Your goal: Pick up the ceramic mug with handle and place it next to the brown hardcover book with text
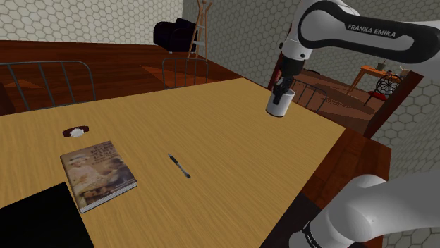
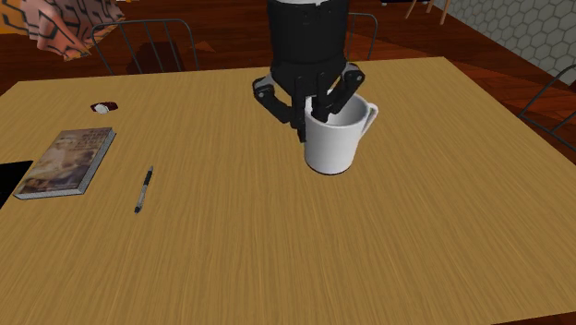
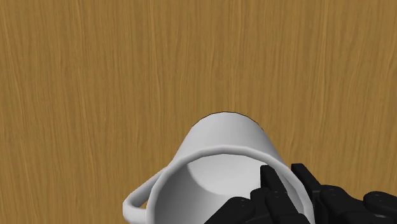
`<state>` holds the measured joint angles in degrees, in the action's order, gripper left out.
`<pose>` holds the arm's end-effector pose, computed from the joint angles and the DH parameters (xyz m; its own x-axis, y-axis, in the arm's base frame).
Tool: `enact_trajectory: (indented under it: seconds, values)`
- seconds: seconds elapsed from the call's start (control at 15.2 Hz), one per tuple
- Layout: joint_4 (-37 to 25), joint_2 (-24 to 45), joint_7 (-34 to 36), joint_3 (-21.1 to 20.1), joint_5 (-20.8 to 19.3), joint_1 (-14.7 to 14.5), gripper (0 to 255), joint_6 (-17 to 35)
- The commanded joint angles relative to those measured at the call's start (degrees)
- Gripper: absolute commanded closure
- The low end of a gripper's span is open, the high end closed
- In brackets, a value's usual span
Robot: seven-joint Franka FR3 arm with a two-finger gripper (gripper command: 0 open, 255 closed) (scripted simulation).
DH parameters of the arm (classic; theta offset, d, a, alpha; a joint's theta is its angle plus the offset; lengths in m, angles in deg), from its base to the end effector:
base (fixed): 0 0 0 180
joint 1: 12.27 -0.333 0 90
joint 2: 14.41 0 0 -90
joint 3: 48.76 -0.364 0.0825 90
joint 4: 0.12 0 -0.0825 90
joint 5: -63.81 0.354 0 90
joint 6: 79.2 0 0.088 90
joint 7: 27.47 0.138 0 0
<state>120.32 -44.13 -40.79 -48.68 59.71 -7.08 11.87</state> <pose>0.3327 -0.0406 0.6309 0.9900 0.1410 -0.0104 0.1413 -0.9875 0.0703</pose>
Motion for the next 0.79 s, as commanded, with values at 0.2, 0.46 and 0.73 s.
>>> enact_trajectory:
  seconds: [0.2,0.46,0.73]
  values:
    - [-2.37,2.55,7.13,-5.48,2.51,-2.25,255,-0.22]
    - [-5.25,5.54,12.69,-9.68,4.00,-3.88,255,-0.30]
    - [-9.16,9.47,18.34,-13.83,4.87,-5.41,255,-0.44]
